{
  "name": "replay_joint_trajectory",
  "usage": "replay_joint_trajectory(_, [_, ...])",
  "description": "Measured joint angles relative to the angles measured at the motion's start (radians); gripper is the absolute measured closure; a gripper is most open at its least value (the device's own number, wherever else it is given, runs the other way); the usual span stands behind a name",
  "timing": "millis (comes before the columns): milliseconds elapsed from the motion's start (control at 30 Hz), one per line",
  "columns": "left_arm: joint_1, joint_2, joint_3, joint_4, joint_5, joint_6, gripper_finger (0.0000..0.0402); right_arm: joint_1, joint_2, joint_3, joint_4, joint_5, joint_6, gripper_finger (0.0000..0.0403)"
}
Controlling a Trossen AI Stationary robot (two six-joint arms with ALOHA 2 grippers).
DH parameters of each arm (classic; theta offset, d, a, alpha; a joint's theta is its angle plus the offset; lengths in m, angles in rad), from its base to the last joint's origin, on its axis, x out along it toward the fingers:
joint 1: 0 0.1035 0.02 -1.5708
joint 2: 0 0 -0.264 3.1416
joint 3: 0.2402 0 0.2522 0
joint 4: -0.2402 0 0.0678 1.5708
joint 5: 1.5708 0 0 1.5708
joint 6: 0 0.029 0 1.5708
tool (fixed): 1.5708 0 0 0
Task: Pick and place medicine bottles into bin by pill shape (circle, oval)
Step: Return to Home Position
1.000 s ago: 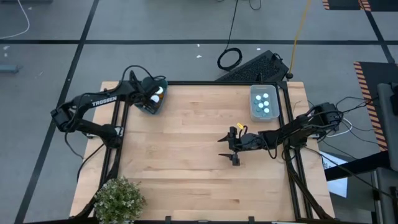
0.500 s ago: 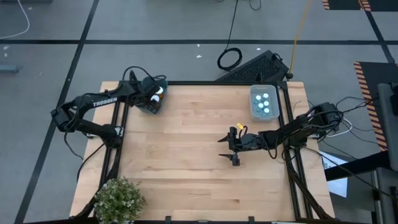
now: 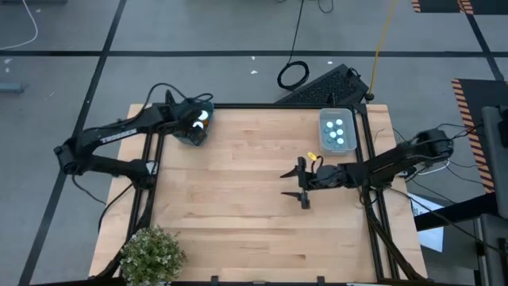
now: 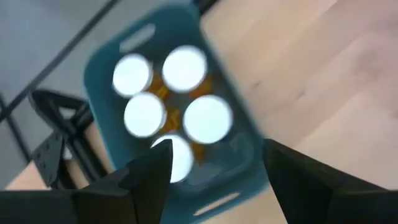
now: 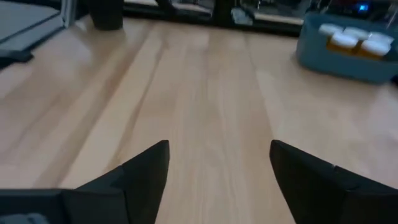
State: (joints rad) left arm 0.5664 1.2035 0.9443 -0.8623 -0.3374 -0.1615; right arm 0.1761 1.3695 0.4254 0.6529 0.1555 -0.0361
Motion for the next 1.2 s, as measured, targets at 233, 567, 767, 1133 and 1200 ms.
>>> replay_joint_trajectory(233, [-0.180, -0.192, -0.058, 0.180, -0.004, -0.027, 0.0149, 0.000, -0.221, 0.000, -0.146, 0.000, -0.034, 0.0205])
replay_joint_trajectory(567, [-0.460, -0.378, -0.471, 0.944, -0.033, 0.150, 0.0262, -0.001, -0.388, 0.000, -0.304, 0.098, -0.122, 0.0355])
replay_joint_trajectory(767, [-0.490, -0.384, -0.582, 1.039, -0.031, 0.200, 0.0339, -0.001, -0.408, 0.000, -0.316, 0.111, -0.219, 0.0393])
replay_joint_trajectory(1133, [-0.523, -0.385, -0.650, 1.114, 0.093, 0.174, 0.0397, -0.001, -0.406, -0.107, -0.186, 0.107, -0.216, 0.0402])
replay_joint_trajectory(1200, [-0.524, -0.385, -0.698, 1.201, 0.116, 0.187, 0.0399, 0.000, -0.408, -0.150, -0.129, 0.106, -0.217, 0.0402])
